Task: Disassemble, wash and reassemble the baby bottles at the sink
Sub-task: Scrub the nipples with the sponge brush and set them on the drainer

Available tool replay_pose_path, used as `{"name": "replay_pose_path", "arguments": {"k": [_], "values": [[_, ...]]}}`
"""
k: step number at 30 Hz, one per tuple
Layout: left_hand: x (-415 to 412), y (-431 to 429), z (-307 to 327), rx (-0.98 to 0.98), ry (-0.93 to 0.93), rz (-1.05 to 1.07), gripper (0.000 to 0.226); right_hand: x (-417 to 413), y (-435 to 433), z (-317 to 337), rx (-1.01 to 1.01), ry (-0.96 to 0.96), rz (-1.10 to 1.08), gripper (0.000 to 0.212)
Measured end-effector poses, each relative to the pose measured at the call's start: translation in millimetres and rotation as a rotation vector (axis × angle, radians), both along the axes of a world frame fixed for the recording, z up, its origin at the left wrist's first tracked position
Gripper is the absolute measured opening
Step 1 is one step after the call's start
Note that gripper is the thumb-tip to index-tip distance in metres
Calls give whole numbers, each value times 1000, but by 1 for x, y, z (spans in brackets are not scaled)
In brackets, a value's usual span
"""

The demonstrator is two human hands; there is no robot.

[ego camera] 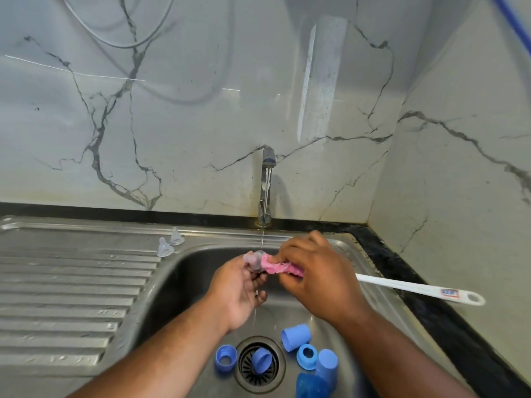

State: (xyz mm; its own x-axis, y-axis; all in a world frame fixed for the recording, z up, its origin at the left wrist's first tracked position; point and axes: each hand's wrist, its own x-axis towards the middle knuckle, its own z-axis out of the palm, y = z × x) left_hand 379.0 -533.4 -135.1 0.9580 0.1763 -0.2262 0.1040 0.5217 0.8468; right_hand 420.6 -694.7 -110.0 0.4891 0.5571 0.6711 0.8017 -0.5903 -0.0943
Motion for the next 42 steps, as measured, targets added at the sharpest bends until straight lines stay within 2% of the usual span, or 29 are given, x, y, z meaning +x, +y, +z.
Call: {"name": "replay_pose_path", "arguments": {"k": [3, 6, 11, 18, 21, 23, 26, 31, 33, 35, 38, 42], "values": [[0, -3, 1, 1, 17, 5, 24, -9, 6, 2, 81, -36, 94, 23], [-1, -9, 1, 7, 29, -21, 26, -7, 10, -4, 45, -23, 117, 23], [0, -5, -3, 12, 62, -25, 25, 3, 4, -4, -56, 90, 50, 23], [1, -1, -7, 114, 22, -49, 27, 6, -5, -1, -140, 52, -107, 21], [3, 3, -7, 160, -13, -53, 30, 7, -5, 0, 35, 35, -152, 20], [1, 1, -8, 205, -27, -66, 29, 3, -1, 0, 136, 78, -71, 20], [-1, -2, -6, 201, -51, -66, 23, 0, 5, -5, 79, 184, 33, 22], [-3, 2, -1, 219, -148, -50, 21, 13, -7, -9, -65, 180, -151, 15], [-2, 2, -2, 222, -147, -53, 19, 11, -9, -6, 82, 161, -165, 13], [-2, 1, -3, 221, -109, -60, 16, 3, -3, -2, 202, 104, -81, 16], [-1, 0, -4, 134, -68, -8, 13, -12, 8, -4, 79, 133, 94, 22], [-2, 0, -3, 124, -27, 6, 31, -4, 9, -11, -62, 144, 31, 21]]}}
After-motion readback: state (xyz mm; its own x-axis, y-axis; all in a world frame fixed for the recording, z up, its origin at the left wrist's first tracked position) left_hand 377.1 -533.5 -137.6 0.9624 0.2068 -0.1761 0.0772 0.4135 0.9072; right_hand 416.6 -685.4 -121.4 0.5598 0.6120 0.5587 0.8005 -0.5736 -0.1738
